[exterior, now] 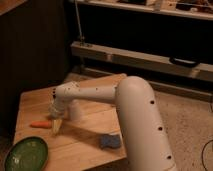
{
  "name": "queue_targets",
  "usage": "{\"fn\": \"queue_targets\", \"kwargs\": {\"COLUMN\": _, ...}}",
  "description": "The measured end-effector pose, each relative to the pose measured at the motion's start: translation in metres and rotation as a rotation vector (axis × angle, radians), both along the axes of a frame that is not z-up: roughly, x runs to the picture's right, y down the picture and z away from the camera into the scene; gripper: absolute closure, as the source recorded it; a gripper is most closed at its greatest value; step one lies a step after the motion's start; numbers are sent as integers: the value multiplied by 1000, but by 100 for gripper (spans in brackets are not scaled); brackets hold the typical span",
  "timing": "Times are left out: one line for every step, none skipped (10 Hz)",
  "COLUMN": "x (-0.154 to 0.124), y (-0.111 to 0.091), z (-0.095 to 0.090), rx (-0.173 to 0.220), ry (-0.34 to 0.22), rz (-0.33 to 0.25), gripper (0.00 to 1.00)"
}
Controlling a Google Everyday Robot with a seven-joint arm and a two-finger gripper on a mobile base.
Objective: Drag the pepper across the table
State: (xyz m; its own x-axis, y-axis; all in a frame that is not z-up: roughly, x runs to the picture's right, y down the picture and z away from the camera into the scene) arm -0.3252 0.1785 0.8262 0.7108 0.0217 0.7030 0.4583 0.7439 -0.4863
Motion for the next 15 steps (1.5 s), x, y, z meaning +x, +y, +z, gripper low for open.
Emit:
{"fn": "queue_targets", "kwargs": {"x": -2, "y": 0, "z": -4, "rx": 14, "ry": 10, "rz": -10, "gripper": 20}}
{"fn": "queue_targets", "kwargs": {"x": -3, "y": 1, "z": -7, "rx": 20, "ry": 18, "rz": -19, "gripper": 20}}
{"fn": "queue_targets", "kwargs": {"x": -4, "y": 1, "z": -7, "rx": 19, "ry": 23, "rz": -23, "gripper": 20}}
{"fn": "queue_targets", "kwargs": {"x": -4, "y": 2, "z": -7, "rx": 12, "ry": 28, "rz": -27, "gripper": 20}}
{"fn": "queue_targets", "kwargs": {"x": -4, "y": 3, "z": -3, "rx": -8, "ry": 34, "rz": -24, "gripper": 20}}
{"fn": "queue_targets", "kwargs": {"x": -4, "y": 2, "z": 0, "rx": -18, "ry": 35, "rz": -21, "gripper": 22}}
{"fn": "queue_targets", "kwargs": {"x": -4, "y": 2, "z": 1, "rx": -27, "ry": 35, "rz": -21, "gripper": 28}}
{"fn": "queue_targets", "kwargs": {"x": -6, "y": 2, "z": 2, "rx": -34, "ry": 34, "rz": -24, "gripper": 39}}
{"fn": "queue_targets", "kwargs": {"x": -9, "y": 3, "z": 2, "rx": -41, "ry": 35, "rz": -30, "gripper": 50}}
{"fn": "queue_targets", "kwargs": {"x": -10, "y": 4, "z": 2, "rx": -46, "ry": 36, "rz": -33, "gripper": 58}}
{"fn": "queue_targets", "kwargs": {"x": -12, "y": 5, "z": 2, "rx": -51, "ry": 37, "rz": -39, "gripper": 68}}
{"fn": "queue_targets", "kwargs": {"x": -14, "y": 6, "z": 2, "rx": -55, "ry": 39, "rz": -45, "gripper": 80}}
{"fn": "queue_targets", "kwargs": {"x": -15, "y": 7, "z": 2, "rx": -57, "ry": 43, "rz": -48, "gripper": 88}}
{"fn": "queue_targets", "kwargs": {"x": -15, "y": 7, "z": 3, "rx": -60, "ry": 49, "rz": -51, "gripper": 97}}
{"fn": "queue_targets", "kwargs": {"x": -17, "y": 9, "z": 4, "rx": -64, "ry": 56, "rz": -59, "gripper": 100}}
